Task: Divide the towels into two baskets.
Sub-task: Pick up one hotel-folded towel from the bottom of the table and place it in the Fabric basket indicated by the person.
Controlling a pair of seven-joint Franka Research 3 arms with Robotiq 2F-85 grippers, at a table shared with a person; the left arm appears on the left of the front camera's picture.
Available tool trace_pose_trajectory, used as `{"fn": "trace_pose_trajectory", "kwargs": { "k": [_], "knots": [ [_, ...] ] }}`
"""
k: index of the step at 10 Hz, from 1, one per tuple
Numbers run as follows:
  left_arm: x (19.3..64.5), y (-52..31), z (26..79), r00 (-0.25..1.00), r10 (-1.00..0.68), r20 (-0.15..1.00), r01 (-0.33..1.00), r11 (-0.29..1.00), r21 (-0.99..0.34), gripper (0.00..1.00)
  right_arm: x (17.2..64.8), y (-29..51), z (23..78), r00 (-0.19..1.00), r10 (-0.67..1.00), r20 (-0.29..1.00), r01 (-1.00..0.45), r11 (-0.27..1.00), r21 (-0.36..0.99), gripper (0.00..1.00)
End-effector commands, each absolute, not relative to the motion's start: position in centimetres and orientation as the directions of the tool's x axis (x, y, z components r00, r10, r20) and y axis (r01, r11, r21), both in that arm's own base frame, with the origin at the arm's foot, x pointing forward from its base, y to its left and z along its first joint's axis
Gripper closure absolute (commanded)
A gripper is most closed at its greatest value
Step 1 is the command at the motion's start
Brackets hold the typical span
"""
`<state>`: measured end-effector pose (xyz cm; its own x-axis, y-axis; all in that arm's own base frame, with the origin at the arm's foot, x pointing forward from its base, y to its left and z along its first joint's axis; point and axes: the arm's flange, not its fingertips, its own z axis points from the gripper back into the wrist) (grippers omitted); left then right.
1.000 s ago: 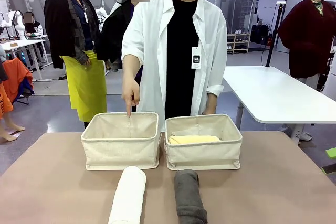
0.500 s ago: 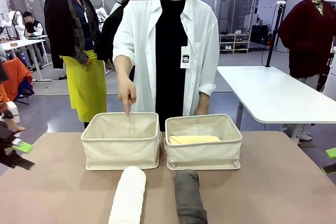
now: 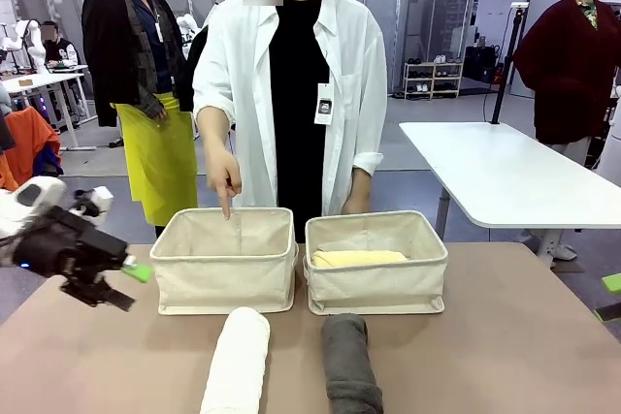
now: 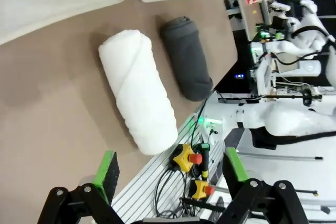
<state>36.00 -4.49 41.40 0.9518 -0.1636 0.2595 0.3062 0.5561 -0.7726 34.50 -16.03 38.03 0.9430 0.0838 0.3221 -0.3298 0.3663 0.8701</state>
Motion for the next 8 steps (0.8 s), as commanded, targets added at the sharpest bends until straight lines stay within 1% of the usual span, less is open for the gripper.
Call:
{"fn": "trace_pose_trajectory", "kwargs": {
  "k": [1, 3, 5, 6, 7, 8],
  "knots": [
    [31.5, -9.4, 37.9, 0.957, -0.159, 0.243, 0.288, 0.620, -0.729, 0.00, 34.3, -15.8, 38.1, 0.944, 0.071, 0.322, -0.324, 0.375, 0.868, 0.00],
    [31.5, -11.8, 36.8, 0.958, -0.167, 0.233, 0.282, 0.687, -0.670, 0.00, 34.3, -15.8, 38.1, 0.944, 0.071, 0.322, -0.324, 0.375, 0.868, 0.00],
    [31.2, -12.4, 35.8, 0.959, -0.142, 0.244, 0.270, 0.713, -0.647, 0.00, 34.3, -15.8, 38.1, 0.944, 0.071, 0.322, -0.324, 0.375, 0.868, 0.00],
    [31.0, -11.9, 36.6, 0.941, -0.196, 0.276, 0.334, 0.673, -0.660, 0.00, 34.3, -15.8, 38.1, 0.944, 0.071, 0.322, -0.324, 0.375, 0.868, 0.00],
    [37.1, -12.9, 38.5, 0.953, -0.192, 0.233, 0.300, 0.696, -0.653, 0.00, 34.3, -15.8, 38.1, 0.944, 0.071, 0.322, -0.324, 0.375, 0.868, 0.00],
    [37.1, -12.9, 38.5, 0.953, -0.192, 0.233, 0.300, 0.696, -0.653, 0.00, 34.3, -15.8, 38.1, 0.944, 0.071, 0.322, -0.324, 0.375, 0.868, 0.00]
  ]
}}
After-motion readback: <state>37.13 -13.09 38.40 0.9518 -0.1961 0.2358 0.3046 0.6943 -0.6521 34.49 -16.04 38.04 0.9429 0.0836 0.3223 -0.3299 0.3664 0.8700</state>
